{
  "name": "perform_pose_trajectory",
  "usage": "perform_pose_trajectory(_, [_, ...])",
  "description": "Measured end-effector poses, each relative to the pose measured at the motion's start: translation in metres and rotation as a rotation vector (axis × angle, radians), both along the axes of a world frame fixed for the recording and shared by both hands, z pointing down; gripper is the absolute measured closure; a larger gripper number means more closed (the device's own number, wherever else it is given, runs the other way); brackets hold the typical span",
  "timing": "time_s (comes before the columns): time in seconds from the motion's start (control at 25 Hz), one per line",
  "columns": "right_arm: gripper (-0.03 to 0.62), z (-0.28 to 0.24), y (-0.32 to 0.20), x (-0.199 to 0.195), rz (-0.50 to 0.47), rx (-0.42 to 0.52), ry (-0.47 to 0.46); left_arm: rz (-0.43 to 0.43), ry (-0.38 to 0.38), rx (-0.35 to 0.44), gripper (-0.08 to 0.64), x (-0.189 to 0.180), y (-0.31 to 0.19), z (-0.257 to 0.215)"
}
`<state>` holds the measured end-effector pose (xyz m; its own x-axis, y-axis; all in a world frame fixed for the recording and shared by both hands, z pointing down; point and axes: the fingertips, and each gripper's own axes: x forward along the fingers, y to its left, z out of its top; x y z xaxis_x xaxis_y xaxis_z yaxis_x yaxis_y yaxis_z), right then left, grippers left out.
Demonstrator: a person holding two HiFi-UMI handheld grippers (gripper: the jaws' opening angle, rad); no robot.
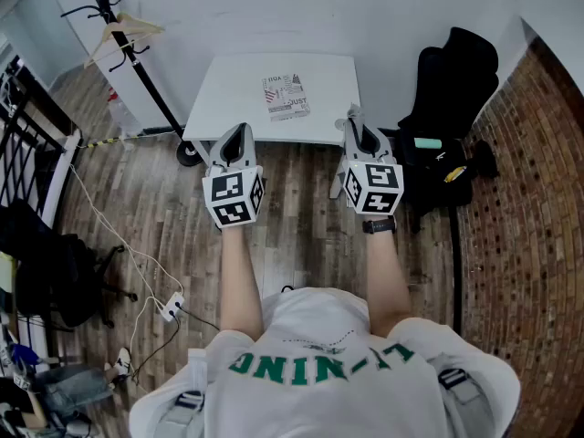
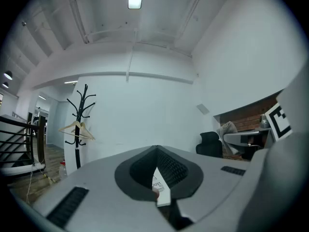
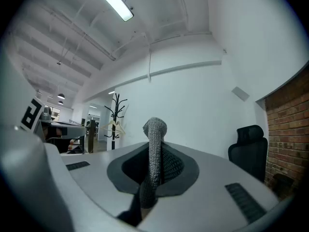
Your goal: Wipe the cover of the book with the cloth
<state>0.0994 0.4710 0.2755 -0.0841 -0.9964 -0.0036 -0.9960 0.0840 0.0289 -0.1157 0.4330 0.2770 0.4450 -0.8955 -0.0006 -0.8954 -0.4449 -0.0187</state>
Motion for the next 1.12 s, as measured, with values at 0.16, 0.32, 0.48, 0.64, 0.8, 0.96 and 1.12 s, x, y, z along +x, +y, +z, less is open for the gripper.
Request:
perform_pose_trajectory(0.16, [0.558,0.006,-0.019,-0.015,0.005,-0.003,-0.001,0.007,0.006,-0.007,0.555,-0.011,-0.021,0.004])
perform_pose_trajectory(0.32, [0.558,0.013,-0.038,-0.027,0.009,-0.011,-0.008,0.021,0.013,-0.026,0.555,-0.021,-0.043,0.012])
perform_pose_trajectory(0.48, [0.558,0.026,-0.052,-0.042,0.011,-0.038,-0.017,0.027,0.009,-0.066,0.555,-0.029,-0.060,0.026])
perform_pose_trajectory(0.64, [0.558,0.043,-0.075,-0.051,-0.013,-0.065,-0.028,0.057,-0.007,-0.086,0.555,-0.023,-0.082,0.041])
perform_pose_trajectory(0.8, [0.558,0.055,-0.117,-0.050,-0.044,-0.064,-0.072,0.064,0.020,-0.111,0.555,-0.015,-0.117,0.056])
perform_pose_trajectory(0.96, [0.558,0.064,-0.180,-0.047,-0.109,-0.043,-0.091,0.041,0.032,-0.102,0.555,-0.001,-0.174,0.063])
perform_pose_trajectory(1.12, [0.558,0.065,-0.255,-0.036,-0.170,-0.062,-0.083,-0.012,-0.017,-0.073,0.555,0.016,-0.242,0.061])
